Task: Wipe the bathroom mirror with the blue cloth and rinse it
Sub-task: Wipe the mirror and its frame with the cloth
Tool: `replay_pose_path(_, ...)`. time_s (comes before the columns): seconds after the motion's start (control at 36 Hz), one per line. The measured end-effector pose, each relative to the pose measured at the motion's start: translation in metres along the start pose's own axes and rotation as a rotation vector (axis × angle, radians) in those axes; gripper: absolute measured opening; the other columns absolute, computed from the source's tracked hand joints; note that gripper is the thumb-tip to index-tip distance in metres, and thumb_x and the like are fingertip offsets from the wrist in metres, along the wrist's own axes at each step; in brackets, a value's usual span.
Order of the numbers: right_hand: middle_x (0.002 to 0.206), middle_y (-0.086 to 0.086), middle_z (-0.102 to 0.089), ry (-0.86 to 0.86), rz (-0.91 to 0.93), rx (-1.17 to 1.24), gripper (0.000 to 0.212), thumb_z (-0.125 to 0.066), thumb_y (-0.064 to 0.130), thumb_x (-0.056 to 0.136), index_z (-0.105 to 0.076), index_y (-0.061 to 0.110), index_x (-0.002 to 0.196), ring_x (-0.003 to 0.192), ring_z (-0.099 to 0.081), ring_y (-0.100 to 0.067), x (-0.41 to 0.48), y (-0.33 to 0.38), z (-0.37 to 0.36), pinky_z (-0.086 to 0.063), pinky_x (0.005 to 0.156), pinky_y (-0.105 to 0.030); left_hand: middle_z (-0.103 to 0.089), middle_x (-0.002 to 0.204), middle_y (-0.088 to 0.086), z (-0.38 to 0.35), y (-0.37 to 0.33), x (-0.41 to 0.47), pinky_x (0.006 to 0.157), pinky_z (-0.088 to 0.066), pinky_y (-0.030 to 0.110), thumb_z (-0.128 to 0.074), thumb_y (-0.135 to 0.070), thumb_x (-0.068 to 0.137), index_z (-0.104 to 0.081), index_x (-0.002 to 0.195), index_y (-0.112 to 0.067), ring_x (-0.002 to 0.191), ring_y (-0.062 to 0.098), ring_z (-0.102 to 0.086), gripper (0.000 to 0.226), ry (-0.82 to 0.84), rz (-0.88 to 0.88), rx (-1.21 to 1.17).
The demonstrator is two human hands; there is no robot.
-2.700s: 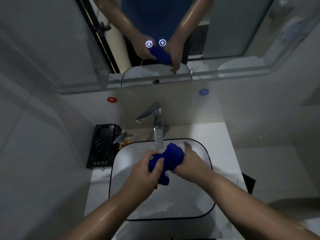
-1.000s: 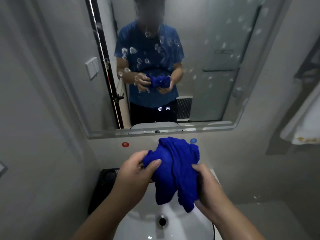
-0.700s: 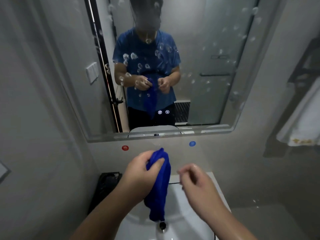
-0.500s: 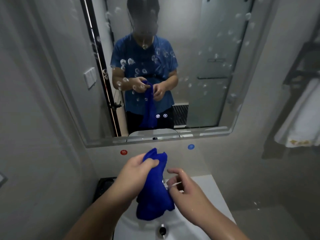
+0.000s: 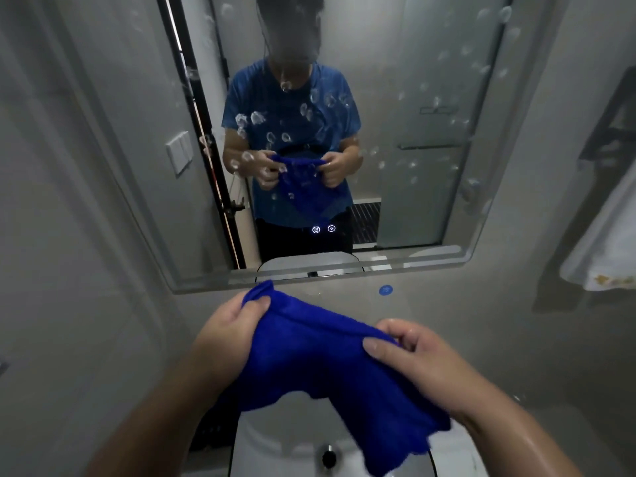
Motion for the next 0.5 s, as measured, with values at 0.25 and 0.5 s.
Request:
replay_pose_path(0.25, 0.083, 0.01, -0.07, -0.367, 0.106, -0.433, 0.02, -0.071, 0.037, 0.1, -0.069, 0.035, 0.08, 0.082, -0.064, -0.002, 0.014, 0.014, 0.028, -0.047, 0.077, -0.026, -0.073, 0.091, -0.015, -0.018, -0.003, -0.001, 0.08, -0.05, 0.029, -0.047, -0.044, 0.11, -0.068, 0.107, -0.027, 0.088, 0.005, -0.069, 0.027, -0.003, -0.286, 0.246)
replay_pose_path(0.5, 0.058, 0.006, -0.063, -0.402, -0.24, -0.661, 0.053, -0.056, 0.056, 0.104, -0.058, 0.013, 0.073, 0.06, -0.06, -0.015, 0.024, -0.025, 0.029, -0.046, 0.063, -0.036, -0.074, 0.094, -0.023, -0.065, -0.006, 0.005, 0.083, -0.049, 0.021, -0.049, -0.033, 0.11, -0.068, 0.108, -0.03, 0.09, -0.004, -0.07, 0.02, 0.131, -0.178, 0.189)
Point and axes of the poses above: each hand's wrist, its own x-axis towards the middle knuckle, its own z-axis out of the back of the hand, y = z × x, the point moved 6 cm from there along x, towards the middle knuckle
